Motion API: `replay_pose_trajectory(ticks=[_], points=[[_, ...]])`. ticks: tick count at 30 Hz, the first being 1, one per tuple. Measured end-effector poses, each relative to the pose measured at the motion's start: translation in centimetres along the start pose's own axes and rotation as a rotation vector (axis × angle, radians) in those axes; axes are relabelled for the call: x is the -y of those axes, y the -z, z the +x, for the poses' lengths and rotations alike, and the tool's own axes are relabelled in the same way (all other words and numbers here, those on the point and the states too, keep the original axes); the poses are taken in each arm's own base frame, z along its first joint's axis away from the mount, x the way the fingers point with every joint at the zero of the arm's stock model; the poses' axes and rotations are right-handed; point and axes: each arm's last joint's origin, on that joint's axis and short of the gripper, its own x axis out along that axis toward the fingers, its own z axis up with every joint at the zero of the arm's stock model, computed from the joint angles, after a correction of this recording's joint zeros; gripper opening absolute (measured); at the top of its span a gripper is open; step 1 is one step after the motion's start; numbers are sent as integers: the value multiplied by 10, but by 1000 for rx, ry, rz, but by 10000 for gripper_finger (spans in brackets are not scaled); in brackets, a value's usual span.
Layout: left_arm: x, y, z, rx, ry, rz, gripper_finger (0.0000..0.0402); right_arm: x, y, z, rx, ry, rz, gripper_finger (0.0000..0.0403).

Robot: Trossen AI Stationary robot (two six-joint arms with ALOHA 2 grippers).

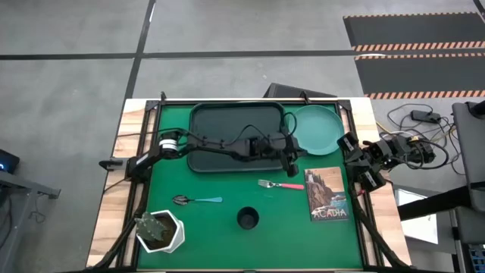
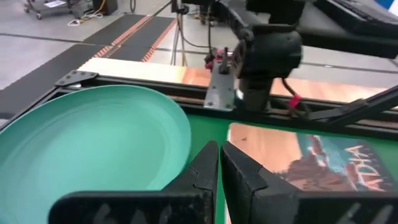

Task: Pick and place plate/cup/fork/spoon on tray
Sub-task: Put the green plate on the black tray

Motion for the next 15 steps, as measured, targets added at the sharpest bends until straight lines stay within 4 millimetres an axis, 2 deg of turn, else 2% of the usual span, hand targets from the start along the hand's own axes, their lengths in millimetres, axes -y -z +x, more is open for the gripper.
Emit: replay_pose_trajectory(ticks=[4, 11, 15], points=[[-9, -1, 5, 67, -11, -13, 1, 0, 0, 0, 0, 9, -1, 9], [-16, -15, 14, 123, -1, 6, 0, 0, 0, 0, 3, 10, -13, 9], [-20, -8, 25, 102, -5, 9, 0, 0, 0, 0, 3, 11, -13, 9]])
